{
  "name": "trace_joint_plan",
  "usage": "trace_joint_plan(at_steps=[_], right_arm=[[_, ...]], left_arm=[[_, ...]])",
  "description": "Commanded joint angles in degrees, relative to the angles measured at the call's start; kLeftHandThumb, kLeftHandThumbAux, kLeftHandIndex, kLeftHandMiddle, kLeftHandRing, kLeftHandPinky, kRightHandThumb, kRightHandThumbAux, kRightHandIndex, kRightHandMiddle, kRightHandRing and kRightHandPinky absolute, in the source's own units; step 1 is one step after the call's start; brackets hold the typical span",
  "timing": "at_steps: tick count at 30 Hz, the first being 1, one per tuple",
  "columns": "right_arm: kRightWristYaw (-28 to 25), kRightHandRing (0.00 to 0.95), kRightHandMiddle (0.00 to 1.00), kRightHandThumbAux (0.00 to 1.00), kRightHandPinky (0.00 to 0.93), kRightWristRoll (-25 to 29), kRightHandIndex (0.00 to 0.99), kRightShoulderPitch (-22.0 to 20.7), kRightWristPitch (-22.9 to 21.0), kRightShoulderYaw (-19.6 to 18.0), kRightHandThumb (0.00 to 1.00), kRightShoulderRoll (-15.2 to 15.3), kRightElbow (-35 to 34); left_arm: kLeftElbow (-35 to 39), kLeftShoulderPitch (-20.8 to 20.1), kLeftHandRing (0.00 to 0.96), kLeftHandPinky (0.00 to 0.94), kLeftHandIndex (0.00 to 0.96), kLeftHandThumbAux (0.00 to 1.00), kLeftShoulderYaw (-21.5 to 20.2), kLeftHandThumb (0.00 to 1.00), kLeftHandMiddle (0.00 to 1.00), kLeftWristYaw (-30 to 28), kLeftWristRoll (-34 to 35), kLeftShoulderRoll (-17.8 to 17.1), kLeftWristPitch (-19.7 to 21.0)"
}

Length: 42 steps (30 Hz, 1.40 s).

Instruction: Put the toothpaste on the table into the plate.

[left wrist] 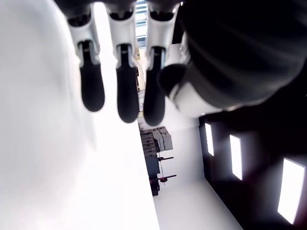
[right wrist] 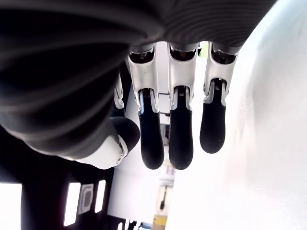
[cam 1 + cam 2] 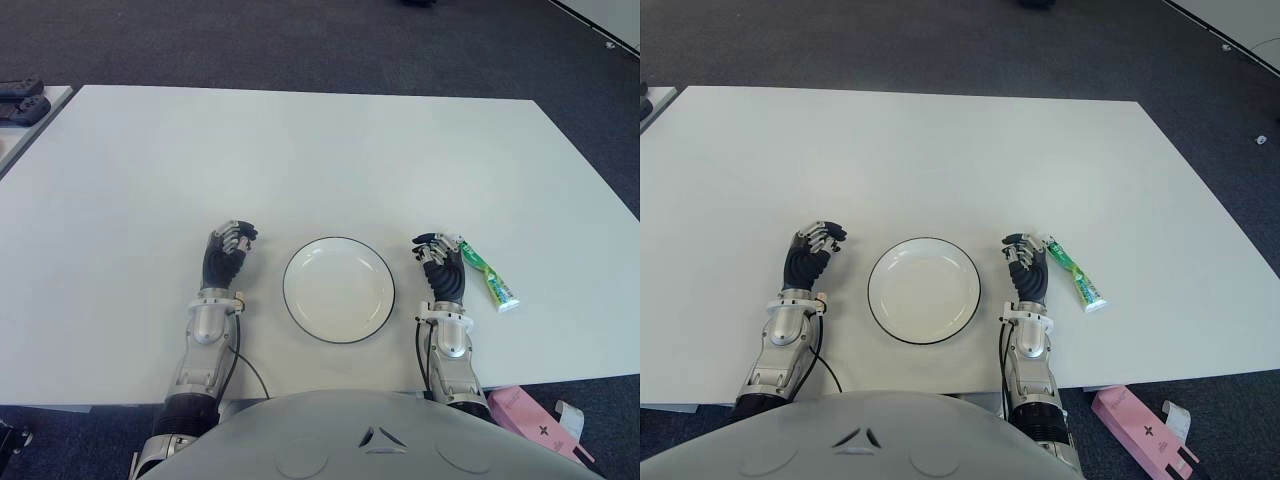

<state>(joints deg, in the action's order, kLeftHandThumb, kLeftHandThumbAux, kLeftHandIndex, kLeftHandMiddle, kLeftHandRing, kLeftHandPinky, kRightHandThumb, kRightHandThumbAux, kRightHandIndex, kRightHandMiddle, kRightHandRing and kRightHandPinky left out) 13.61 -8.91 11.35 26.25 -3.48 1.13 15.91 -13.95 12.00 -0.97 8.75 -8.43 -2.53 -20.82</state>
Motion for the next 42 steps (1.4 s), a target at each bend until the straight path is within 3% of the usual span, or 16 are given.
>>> trace_joint_plan(at_steps=[1,10,19,28,32,34,38,40,42], right_arm=[[0.2,0.494,0.477,0.729,0.487,-0.3,0.428,0.4,-0.3,0.1,0.714,-0.1,0.1],[0.6,0.474,0.463,0.730,0.473,-0.9,0.427,0.6,-1.8,-0.4,0.714,0.2,-3.0],[1.2,0.460,0.464,0.732,0.452,-3.9,0.427,2.6,-6.2,-0.3,0.708,0.5,-13.9],[2.2,0.422,0.436,0.732,0.395,-8.9,0.423,5.1,-4.8,-1.4,0.699,2.7,-21.5],[2.4,0.365,0.385,0.731,0.343,-11.3,0.417,5.6,-4.7,-1.4,0.698,3.8,-22.7],[2.3,0.263,0.277,0.730,0.254,-13.2,0.409,6.0,-5.4,-1.5,0.695,4.6,-23.7],[3.0,0.166,0.180,0.728,0.153,-17.0,0.403,6.2,-6.5,-2.1,0.691,6.1,-24.7],[3.6,0.111,0.119,0.690,0.094,-18.5,0.232,6.0,-6.4,-2.6,0.584,7.1,-24.5],[4.3,0.084,0.089,0.667,0.067,-19.5,0.163,5.5,-6.0,-3.3,0.545,8.2,-23.4]], left_arm=[[0.0,0.1,0.453,0.459,0.425,0.724,0.4,0.708,0.459,-0.4,-0.3,0.0,0.8],[0.1,0.1,0.445,0.448,0.425,0.725,0.6,0.709,0.457,-0.3,-0.6,0.1,1.1],[0.2,0.1,0.446,0.456,0.424,0.725,0.7,0.707,0.453,-0.1,-0.9,0.1,1.0],[0.2,0.2,0.445,0.448,0.425,0.724,0.5,0.710,0.458,-0.5,-0.1,0.5,0.9],[0.2,0.2,0.442,0.445,0.425,0.724,0.5,0.712,0.456,-0.5,0.1,0.6,0.9],[0.2,0.2,0.443,0.452,0.425,0.724,0.6,0.710,0.455,-0.4,0.1,0.6,0.9],[0.3,0.2,0.445,0.457,0.424,0.725,0.6,0.708,0.454,-0.4,-0.1,0.6,0.9],[0.3,0.2,0.448,0.458,0.424,0.725,0.7,0.706,0.455,-0.4,-0.2,0.6,0.8],[0.3,0.3,0.449,0.459,0.424,0.725,0.7,0.705,0.455,-0.4,-0.2,0.6,0.8]])
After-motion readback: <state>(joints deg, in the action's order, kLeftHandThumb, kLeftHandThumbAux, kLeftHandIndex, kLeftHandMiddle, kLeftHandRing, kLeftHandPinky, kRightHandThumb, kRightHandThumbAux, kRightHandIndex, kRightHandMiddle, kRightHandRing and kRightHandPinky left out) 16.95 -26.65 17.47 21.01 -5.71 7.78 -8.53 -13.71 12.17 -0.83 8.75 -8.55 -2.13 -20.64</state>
